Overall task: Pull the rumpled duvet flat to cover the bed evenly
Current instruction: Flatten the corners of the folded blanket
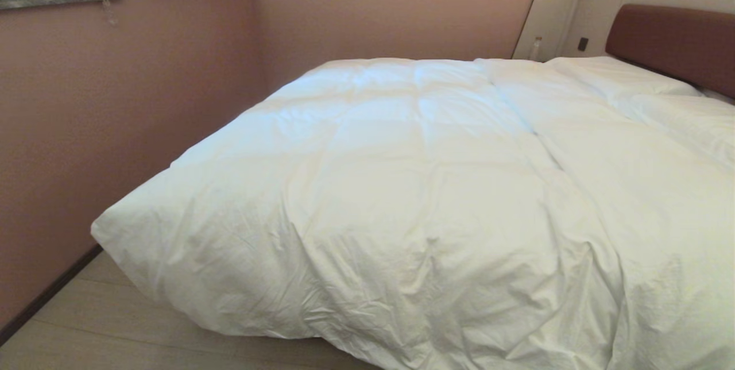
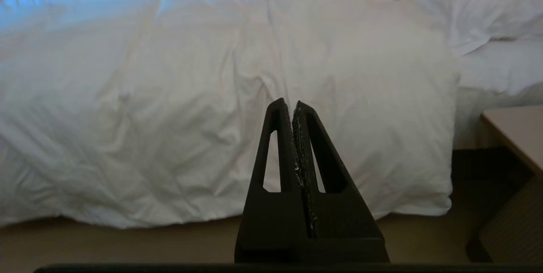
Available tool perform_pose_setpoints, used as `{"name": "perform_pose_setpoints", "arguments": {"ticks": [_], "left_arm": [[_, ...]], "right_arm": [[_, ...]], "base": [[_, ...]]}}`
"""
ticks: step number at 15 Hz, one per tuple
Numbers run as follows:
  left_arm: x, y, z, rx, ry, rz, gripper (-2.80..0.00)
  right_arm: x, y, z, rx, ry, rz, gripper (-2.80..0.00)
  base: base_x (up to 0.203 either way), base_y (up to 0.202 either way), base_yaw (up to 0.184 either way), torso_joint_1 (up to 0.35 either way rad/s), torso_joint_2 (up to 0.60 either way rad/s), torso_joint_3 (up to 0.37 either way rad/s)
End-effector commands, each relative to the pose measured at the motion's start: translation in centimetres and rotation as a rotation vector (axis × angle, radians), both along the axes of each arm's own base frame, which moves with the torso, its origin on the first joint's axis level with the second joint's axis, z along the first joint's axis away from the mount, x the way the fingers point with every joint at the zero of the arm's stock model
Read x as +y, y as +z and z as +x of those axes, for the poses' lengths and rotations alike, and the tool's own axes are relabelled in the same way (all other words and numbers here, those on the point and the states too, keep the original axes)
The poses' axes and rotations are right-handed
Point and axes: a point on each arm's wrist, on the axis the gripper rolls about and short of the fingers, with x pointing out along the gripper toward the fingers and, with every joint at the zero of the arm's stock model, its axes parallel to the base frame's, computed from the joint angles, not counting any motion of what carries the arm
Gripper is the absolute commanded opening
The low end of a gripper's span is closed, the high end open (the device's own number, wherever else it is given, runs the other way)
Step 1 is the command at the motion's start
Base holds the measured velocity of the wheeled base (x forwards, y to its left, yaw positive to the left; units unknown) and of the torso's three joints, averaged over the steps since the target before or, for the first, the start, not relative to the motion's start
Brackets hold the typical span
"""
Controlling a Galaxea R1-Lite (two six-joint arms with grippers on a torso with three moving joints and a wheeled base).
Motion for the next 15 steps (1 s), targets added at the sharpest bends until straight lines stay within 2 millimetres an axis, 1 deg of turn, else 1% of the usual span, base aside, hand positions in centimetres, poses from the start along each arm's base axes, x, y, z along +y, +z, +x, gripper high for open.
{"name": "perform_pose_setpoints", "arguments": {"ticks": [1,4,6,12,15], "left_arm": [[0.0,0.0,0.0,0.0,0.001,0.0,-2.8],[0.0,0.0,0.0,0.0,-0.001,0.001,-2.8],[0.0,0.0,0.0,0.0,0.0,0.0,-2.8],[0.0,0.0,0.0,0.0,0.0,0.0,-2.8],[0.0,0.0,0.0,0.0,0.0,0.001,-2.8]], "right_arm": [[0.1,-0.5,2.6,-0.078,0.023,-0.005,-2.8],[0.2,-3.0,6.4,-0.115,0.04,-0.03,-2.8],[0.2,-4.5,7.8,-0.11,0.051,-0.051,-2.8],[0.4,-8.2,10.1,-0.086,0.111,-0.063,-2.8],[0.4,-9.2,10.6,-0.07,0.116,-0.06,-2.8]], "base": [[0.0,0.0,0.0,0.0,0.0,0.0],[0.0,0.0,0.0,0.0,0.0,0.0],[0.0,0.0,0.0,0.0,0.0,0.0],[0.0,0.0,0.0,0.0,0.0,0.0],[0.0,0.0,0.0,0.0,0.0,0.0]]}}
